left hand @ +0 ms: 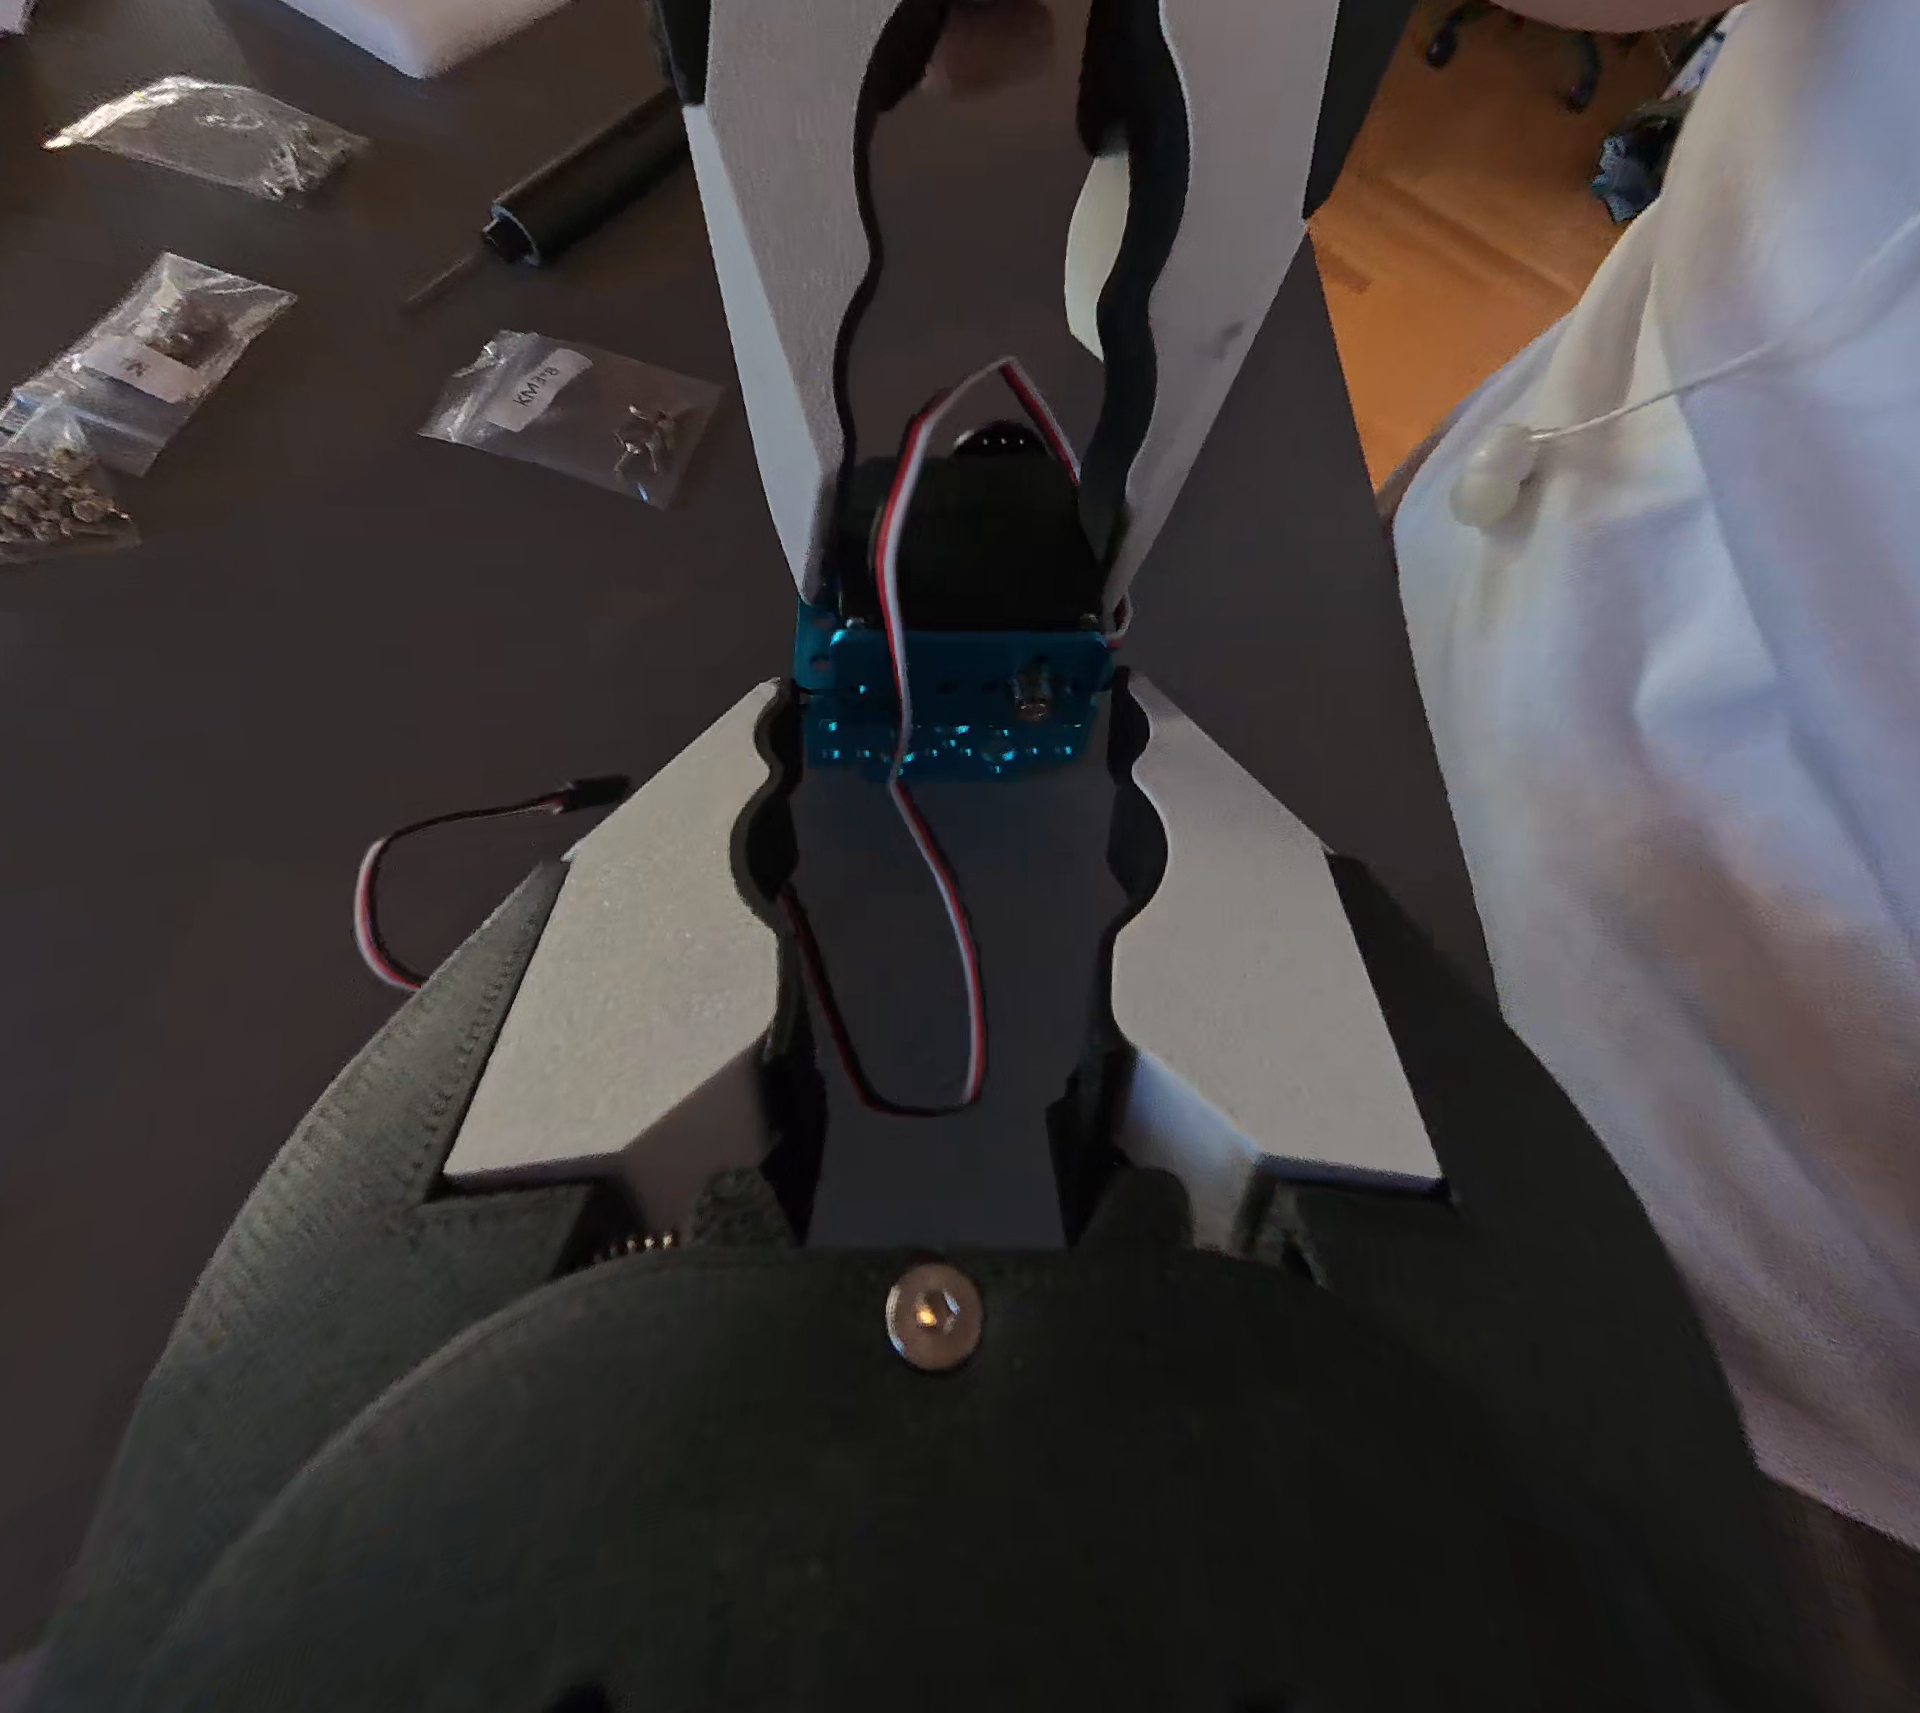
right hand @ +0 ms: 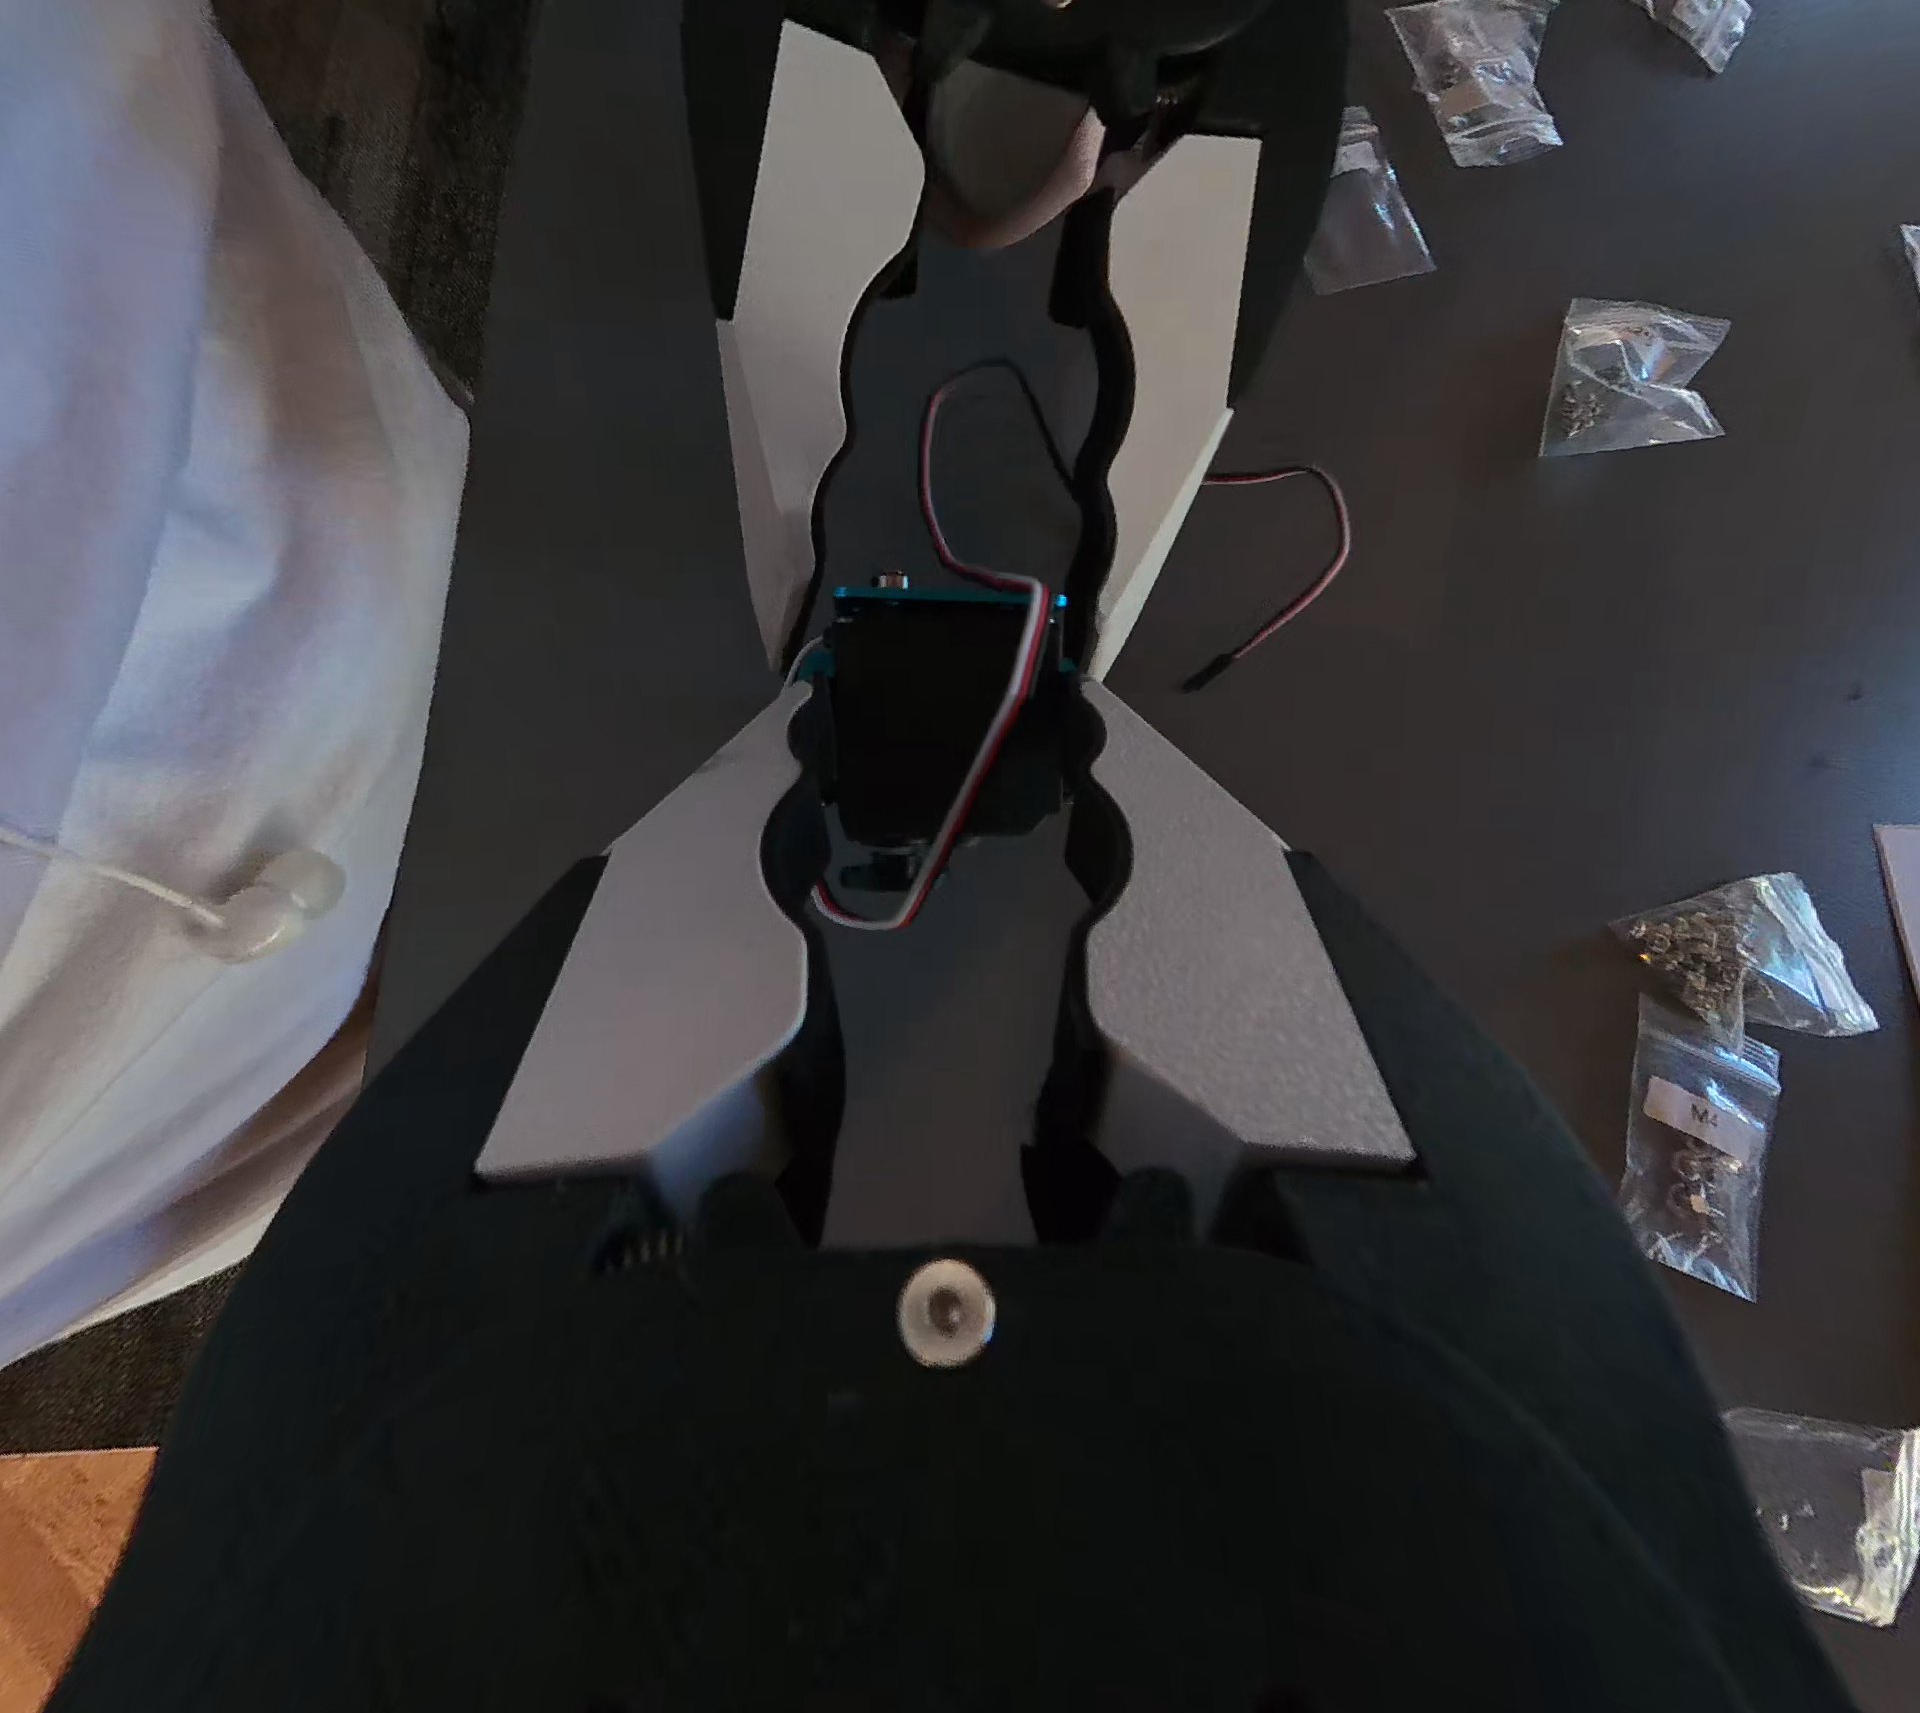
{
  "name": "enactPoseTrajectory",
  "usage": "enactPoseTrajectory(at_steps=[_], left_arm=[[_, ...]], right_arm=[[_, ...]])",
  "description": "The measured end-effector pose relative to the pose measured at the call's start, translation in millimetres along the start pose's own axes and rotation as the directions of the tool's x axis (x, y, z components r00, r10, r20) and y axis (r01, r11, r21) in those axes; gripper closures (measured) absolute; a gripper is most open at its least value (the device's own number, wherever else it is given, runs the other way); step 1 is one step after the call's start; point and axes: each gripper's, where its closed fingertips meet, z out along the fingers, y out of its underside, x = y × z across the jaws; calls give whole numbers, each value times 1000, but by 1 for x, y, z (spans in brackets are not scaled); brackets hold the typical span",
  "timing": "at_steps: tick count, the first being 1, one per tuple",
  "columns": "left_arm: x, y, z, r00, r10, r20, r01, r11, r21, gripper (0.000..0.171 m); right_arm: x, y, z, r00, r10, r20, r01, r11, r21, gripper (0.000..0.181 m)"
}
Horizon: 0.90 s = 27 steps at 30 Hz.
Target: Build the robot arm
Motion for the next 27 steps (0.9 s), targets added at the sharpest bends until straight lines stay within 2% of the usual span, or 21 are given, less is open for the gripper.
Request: enactPoseTrajectory(at_steps=[6, 10, 13, 16, 19, 21, 27], left_arm=[[-1, -5, -8, 1000, 1, 15, -2, 998, 68, 114], [-3, -9, -15, 1000, 7, 3, -8, 994, 105, 122], [-3, -11, -18, 998, 52, 44, -57, 991, 121, 128], [-1, -11, -19, 999, 42, 17, -44, 988, 146, 128], [1, -14, -18, 998, -14, -62, 25, 985, 171, 123], [2, -12, -14, 995, -30, -90, 44, 987, 156, 121], [1, -10, -12, 998, -28, -62, 37, 989, 141, 122]], right_arm=[[0, -1, 2, 1000, -14, 8, 14, 1000, -26, 137], [3, -1, 2, 1000, -16, 7, 16, 999, -45, 137], [5, 0, 2, 1000, -5, 1, 5, 998, -62, 137], [3, 0, 3, 1000, -16, 4, 16, 997, -74, 137], [3, -1, 4, 1000, -27, 7, 27, 997, -76, 136], [2, -3, 5, 1000, -25, 13, 26, 997, -69, 136], [2, -4, 6, 999, 26, 25, -25, 999, -40, 138]])
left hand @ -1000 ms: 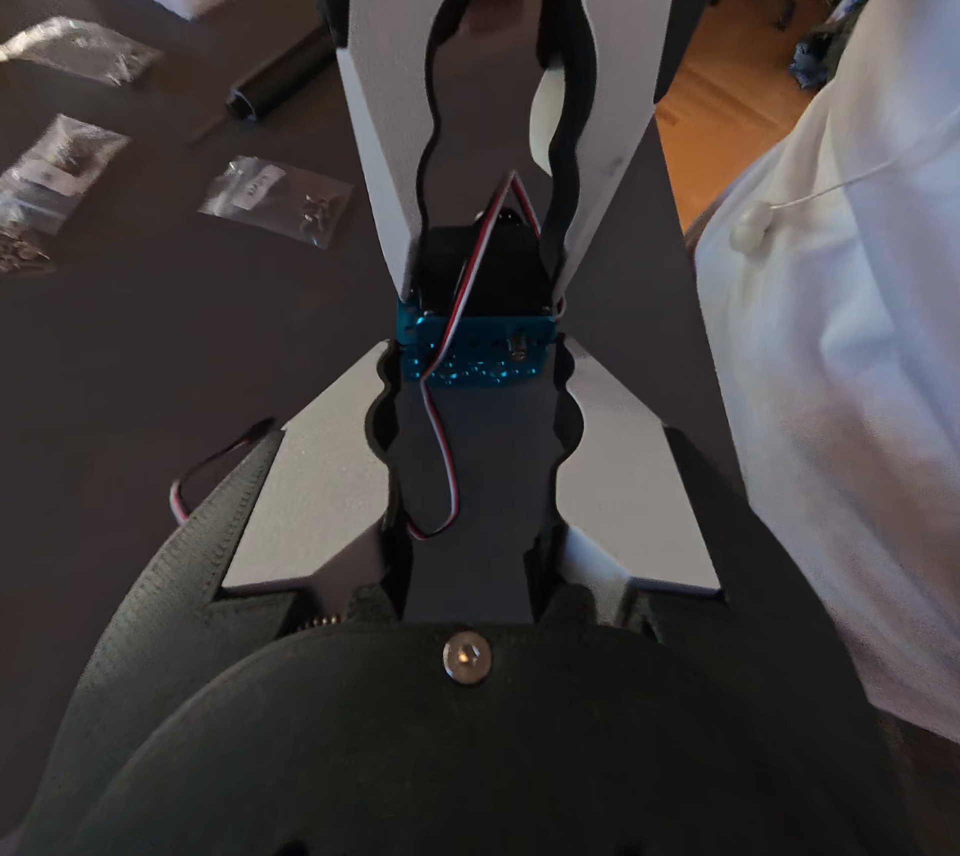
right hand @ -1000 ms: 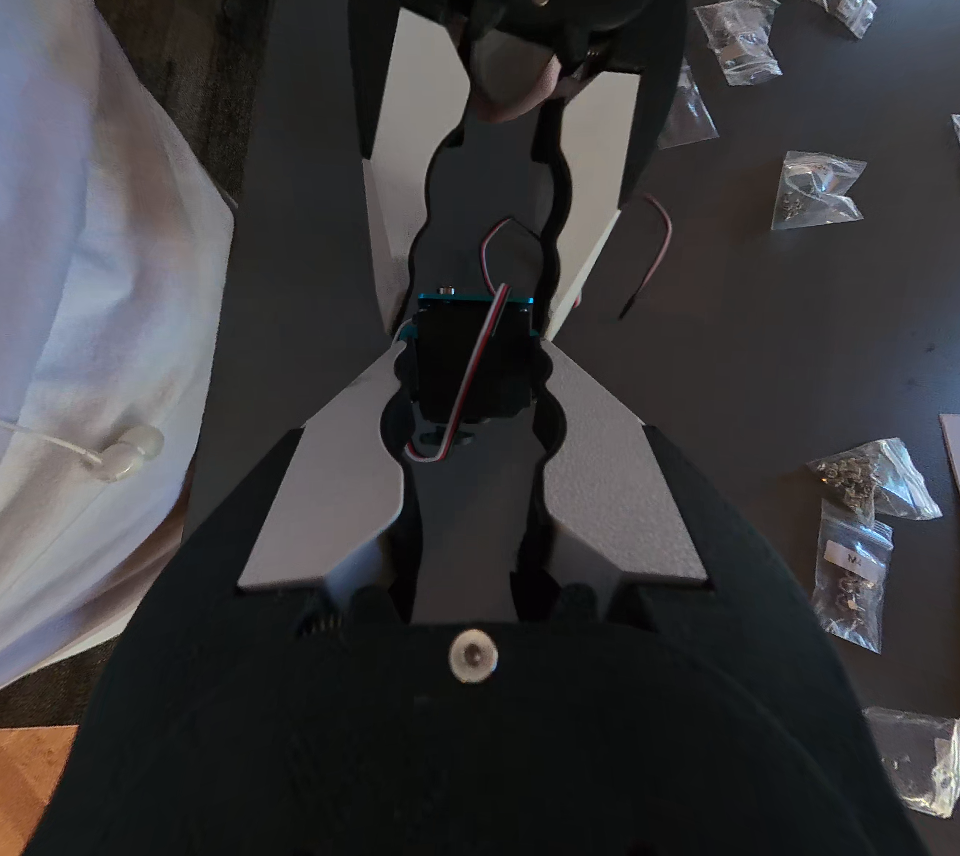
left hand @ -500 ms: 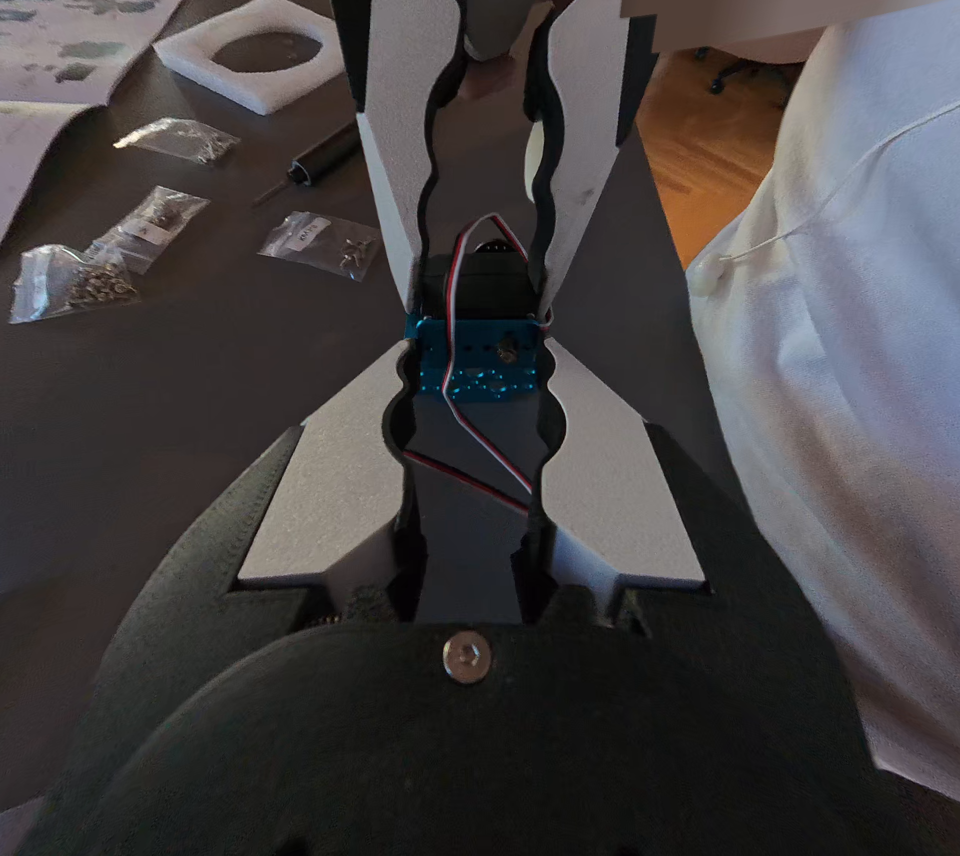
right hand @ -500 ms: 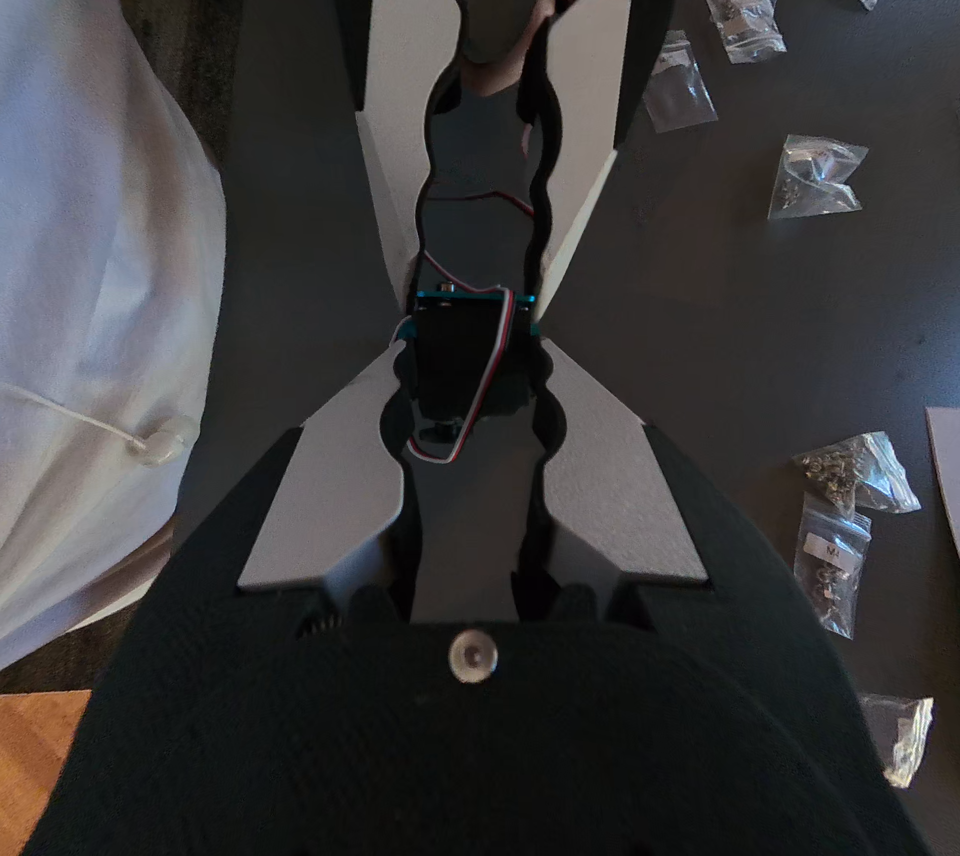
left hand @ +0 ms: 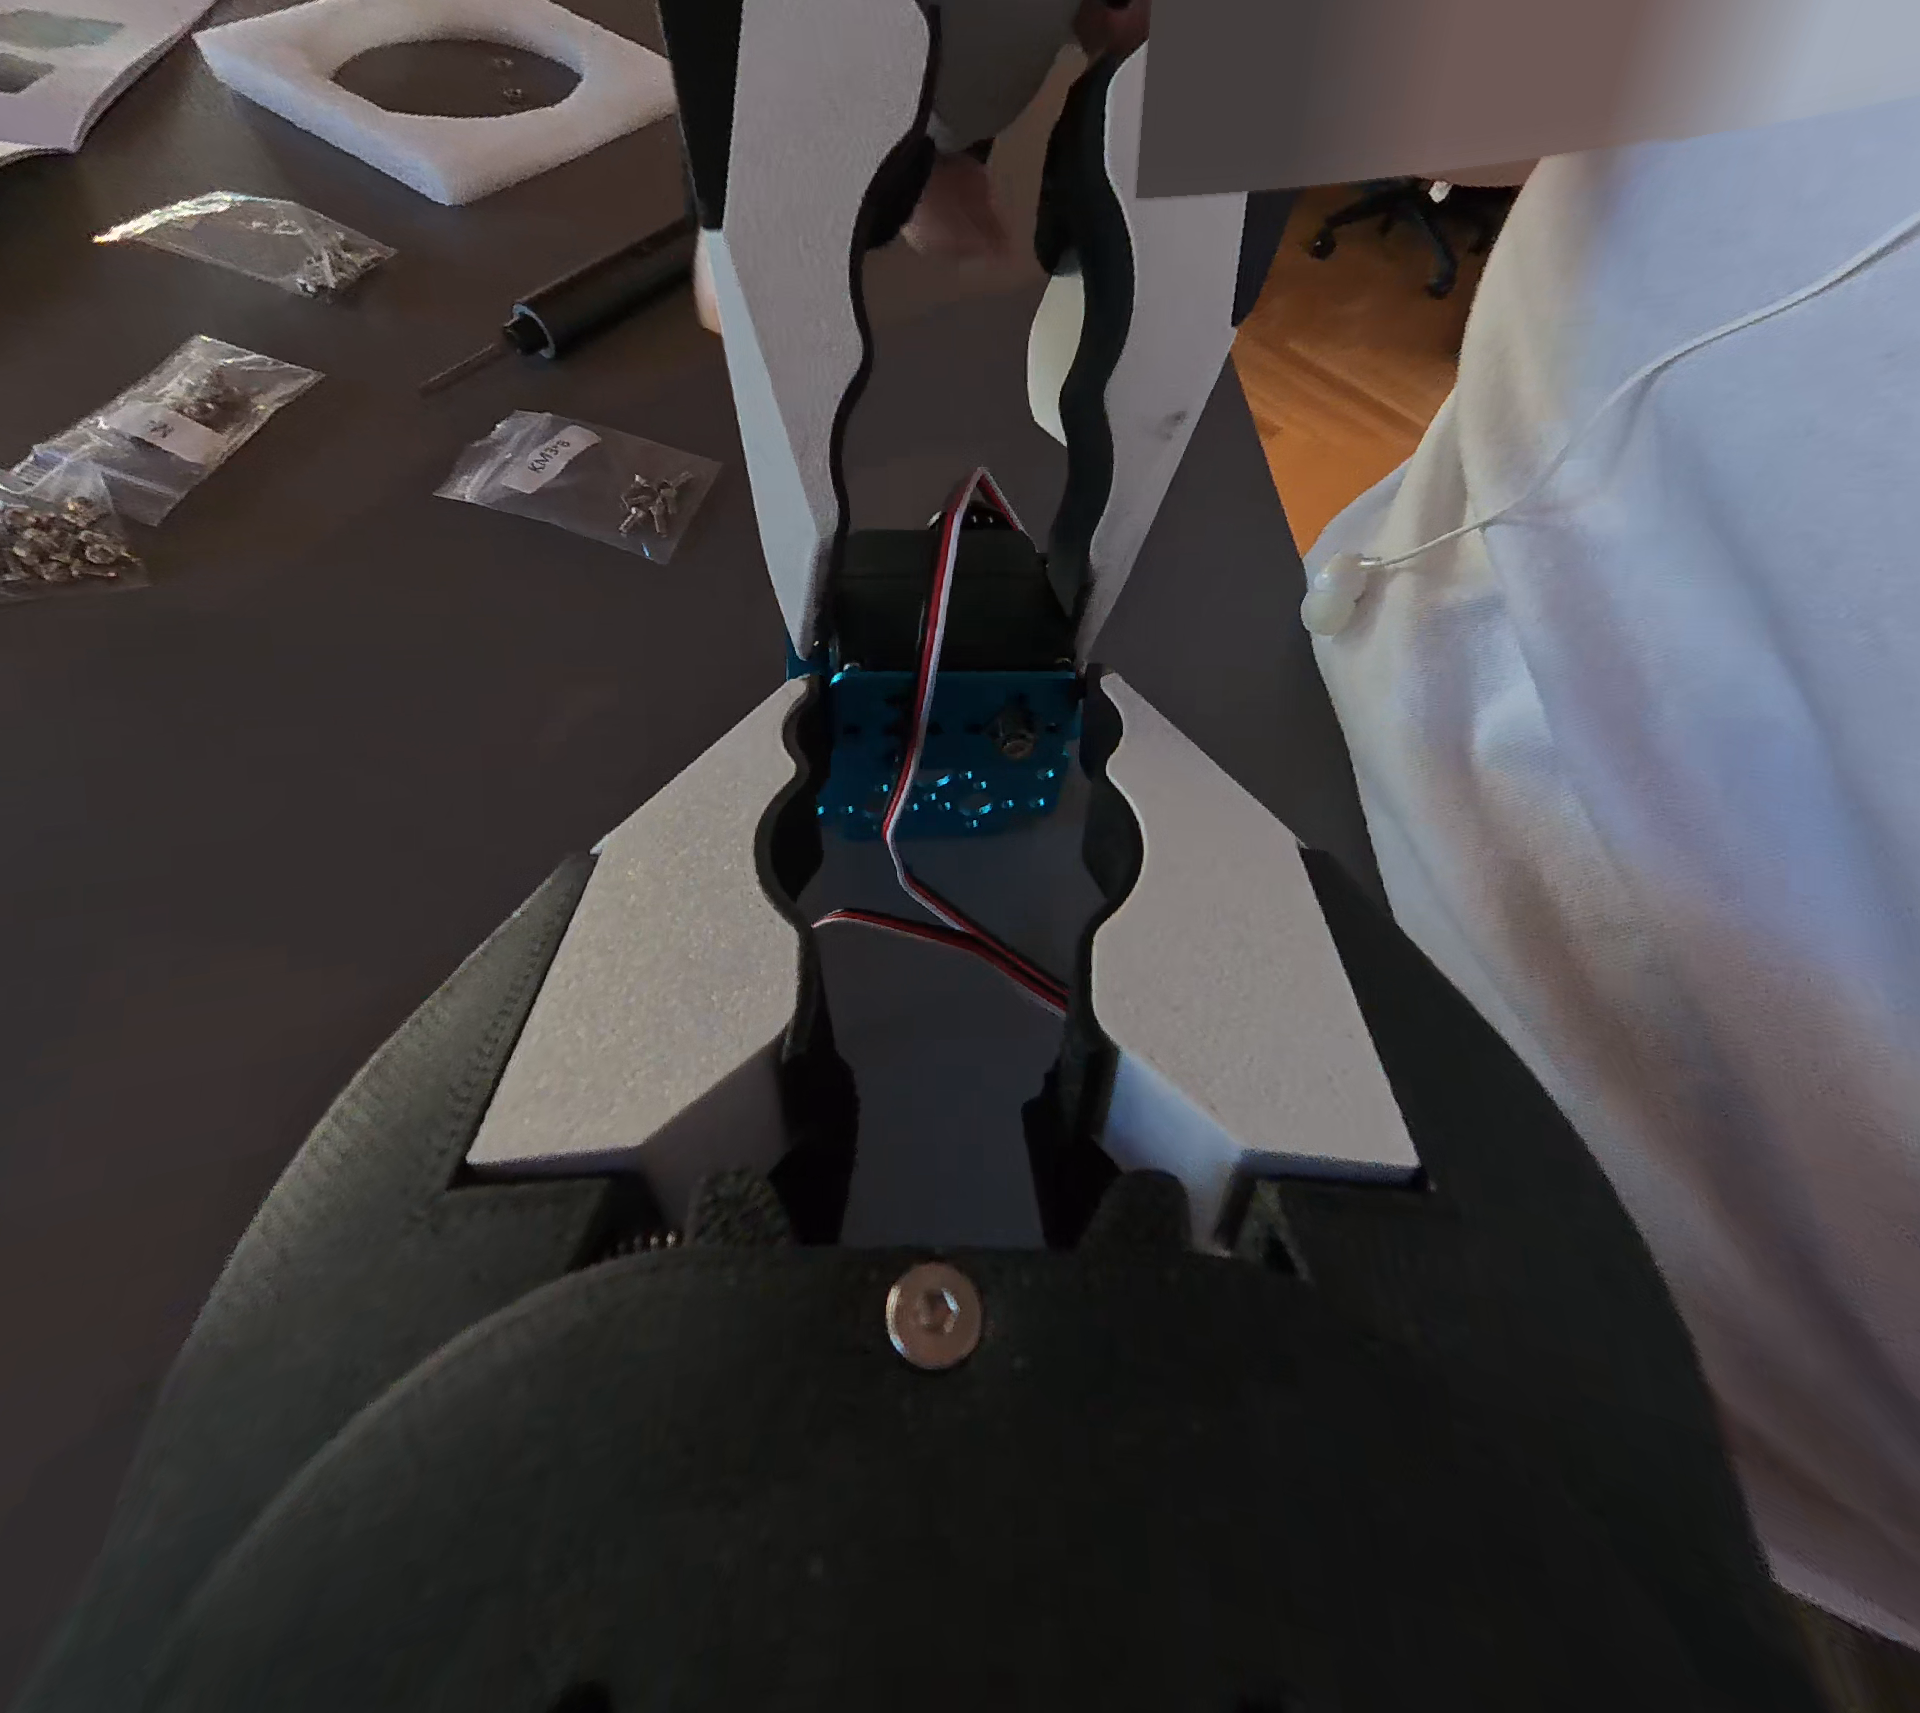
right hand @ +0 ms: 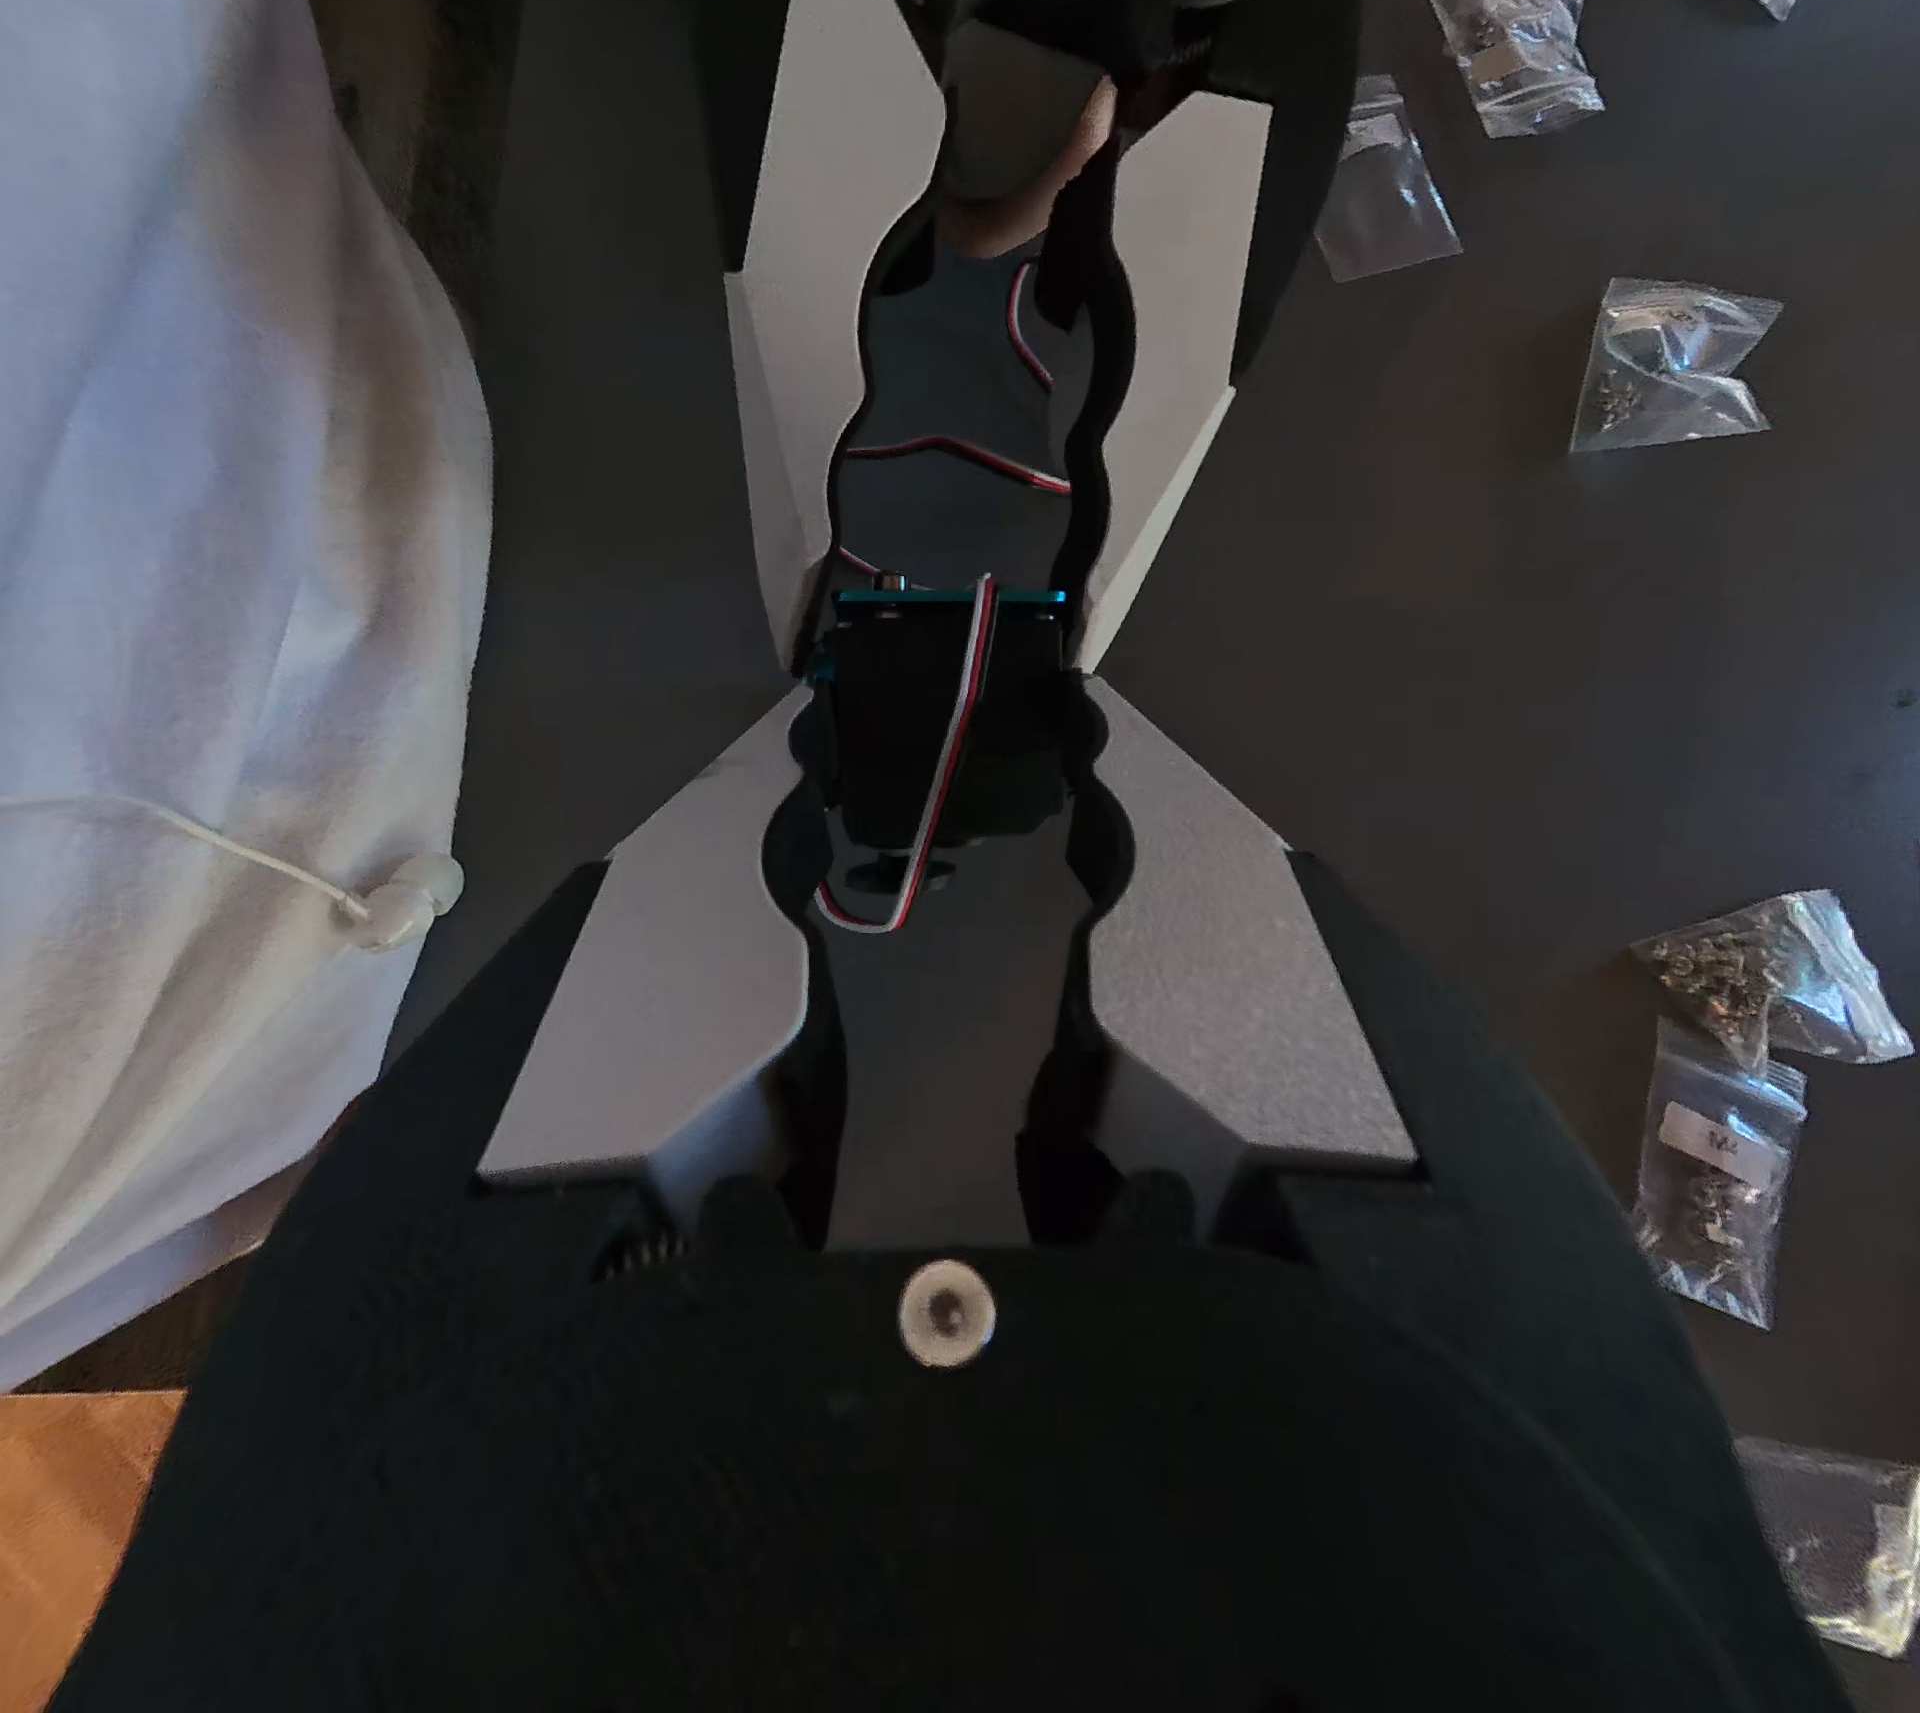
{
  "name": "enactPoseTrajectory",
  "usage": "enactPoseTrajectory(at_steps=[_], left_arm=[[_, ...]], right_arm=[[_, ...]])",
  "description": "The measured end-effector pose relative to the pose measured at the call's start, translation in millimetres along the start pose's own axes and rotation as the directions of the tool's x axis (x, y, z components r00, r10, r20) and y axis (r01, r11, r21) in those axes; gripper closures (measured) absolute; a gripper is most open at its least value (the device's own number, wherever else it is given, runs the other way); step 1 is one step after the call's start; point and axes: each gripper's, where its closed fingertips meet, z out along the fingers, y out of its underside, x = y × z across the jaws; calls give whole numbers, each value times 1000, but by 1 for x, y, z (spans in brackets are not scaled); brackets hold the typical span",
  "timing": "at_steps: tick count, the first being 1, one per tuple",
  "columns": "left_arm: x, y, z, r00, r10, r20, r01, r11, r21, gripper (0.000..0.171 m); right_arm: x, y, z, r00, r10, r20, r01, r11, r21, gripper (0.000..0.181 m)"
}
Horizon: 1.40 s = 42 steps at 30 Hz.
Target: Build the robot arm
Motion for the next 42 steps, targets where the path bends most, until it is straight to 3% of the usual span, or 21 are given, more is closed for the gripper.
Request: enactPoseTrajectory(at_steps=[34, 37, 39, 42], left_arm=[[-3, 1, -5, 984, -32, 174, 26, 999, 35, 122], [-3, -1, -7, 985, -110, 136, 103, 993, 53, 122], [-4, -7, -15, 967, -241, 88, 232, 967, 102, 122], [-15, -14, -35, 858, -513, -30, 511, 843, 168, 117]], right_arm=[[2, 4, -1, 991, 122, -51, -123, 992, -36, 136], [1, 2, 0, 997, 64, -51, -66, 997, -35, 136], [1, 0, 1, 997, 7, -80, -10, 999, -39, 136], [1, -1, 0, 994, -7, -107, 3, 999, -40, 136]])
